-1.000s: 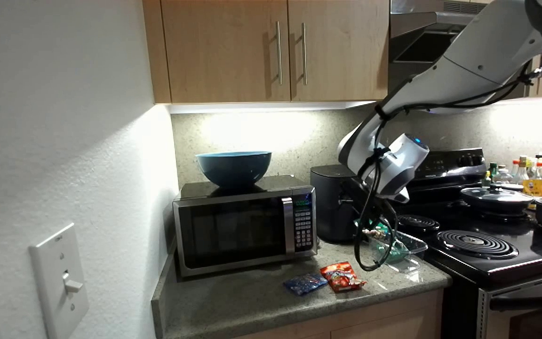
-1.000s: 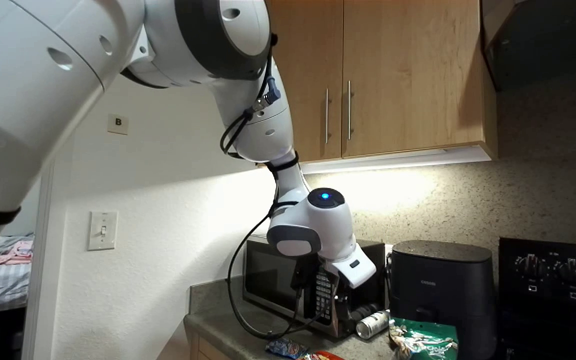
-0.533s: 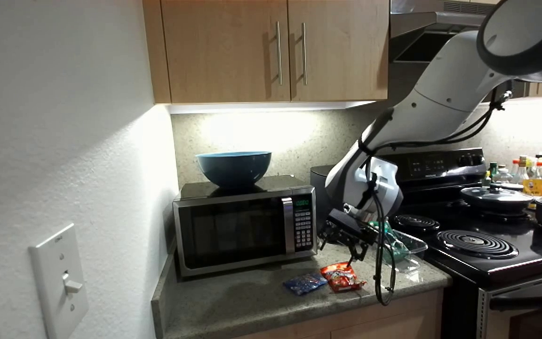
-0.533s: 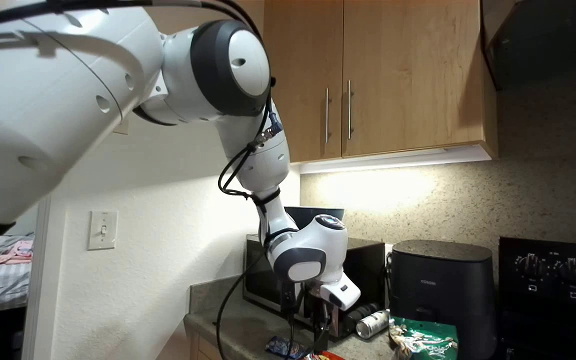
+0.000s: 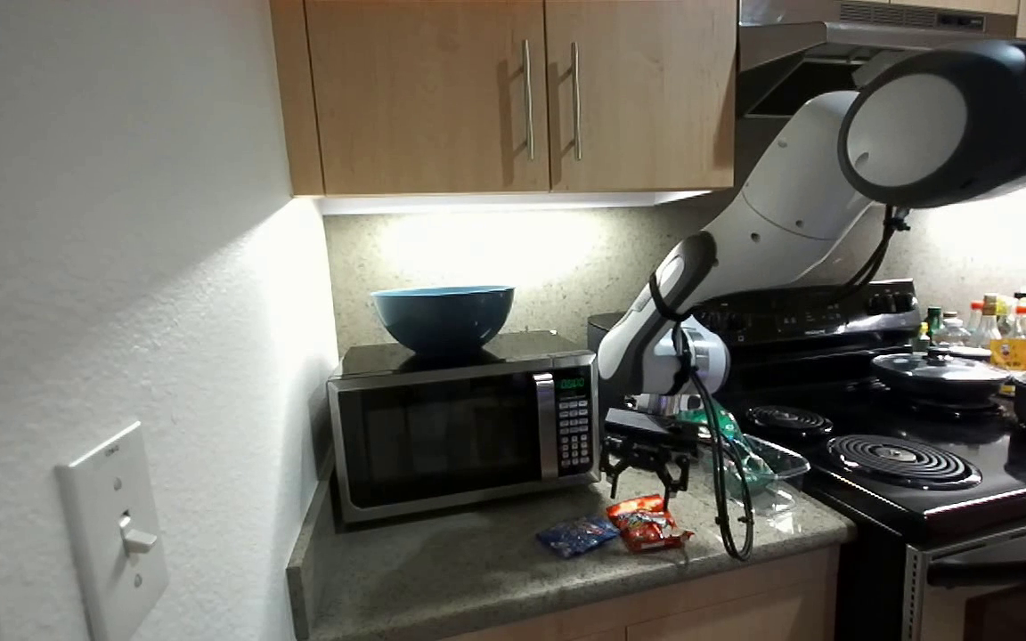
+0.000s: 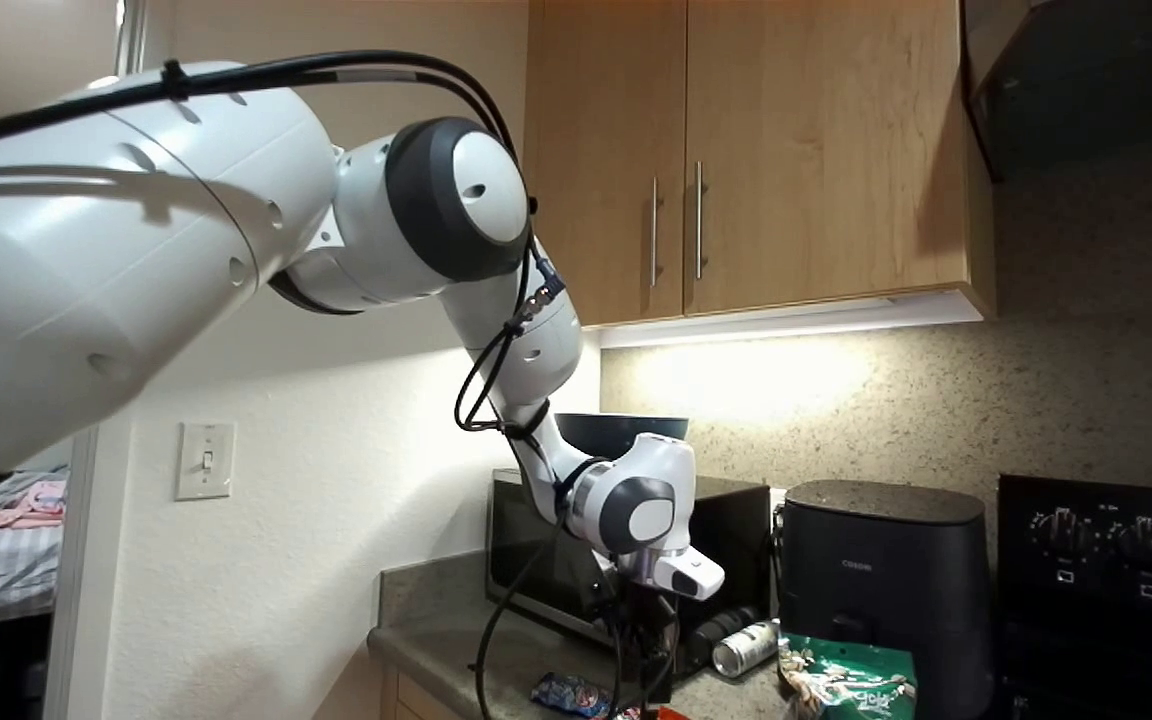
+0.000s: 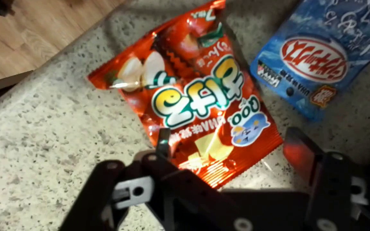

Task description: Pick up the sachets from the countertop and put them in the plastic bowl.

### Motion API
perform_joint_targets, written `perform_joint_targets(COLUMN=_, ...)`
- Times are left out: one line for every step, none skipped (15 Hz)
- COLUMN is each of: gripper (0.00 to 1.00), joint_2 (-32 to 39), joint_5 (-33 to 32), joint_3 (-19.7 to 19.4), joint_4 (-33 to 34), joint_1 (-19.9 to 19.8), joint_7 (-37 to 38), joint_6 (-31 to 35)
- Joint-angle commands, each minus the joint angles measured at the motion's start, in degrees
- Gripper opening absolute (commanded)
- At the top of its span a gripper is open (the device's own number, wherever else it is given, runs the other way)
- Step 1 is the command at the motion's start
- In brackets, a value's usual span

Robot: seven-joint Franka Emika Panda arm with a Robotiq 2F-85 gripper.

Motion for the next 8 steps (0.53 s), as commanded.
perform_joint_targets(gripper=0.6, joint_2=2.5, joint_5=-4.0, joint_3=-2.3, joint_4=4.4, joint_1=0.6, joint_7=4.8, joint_6=-4.1)
perform_joint_targets(gripper=0.53, joint_2=2.7, joint_5=-4.1, joint_3=-2.1, joint_4=4.9, joint_1=0.1, joint_7=4.9, joint_6=-4.7)
perform_joint_targets(gripper=0.47, joint_2=3.0, joint_5=-3.9, joint_3=-2.0, joint_4=5.5, joint_1=-0.2, joint_7=4.9, joint_6=-5.1)
perform_joint_targets(gripper=0.39, joint_2=3.4, joint_5=-3.7, joint_3=-2.0, joint_4=6.1, joint_1=-0.5, joint_7=4.9, joint_6=-5.3)
perform_joint_targets(gripper=0.34, joint_2=3.7, joint_5=-3.6, joint_3=-1.9, joint_4=6.5, joint_1=-0.7, joint_7=4.8, joint_6=-5.7)
perform_joint_targets(gripper=0.26, joint_2=3.9, joint_5=-3.4, joint_3=-1.7, joint_4=6.9, joint_1=-1.0, joint_7=4.5, joint_6=-6.1)
perform_joint_targets(gripper=0.2, joint_2=4.2, joint_5=-3.4, joint_3=-1.7, joint_4=7.3, joint_1=-1.1, joint_7=4.5, joint_6=-6.4)
perform_joint_targets(gripper=0.15, joint_2=4.2, joint_5=-3.2, joint_3=-1.5, joint_4=7.5, joint_1=-1.4, joint_7=4.3, joint_6=-6.6)
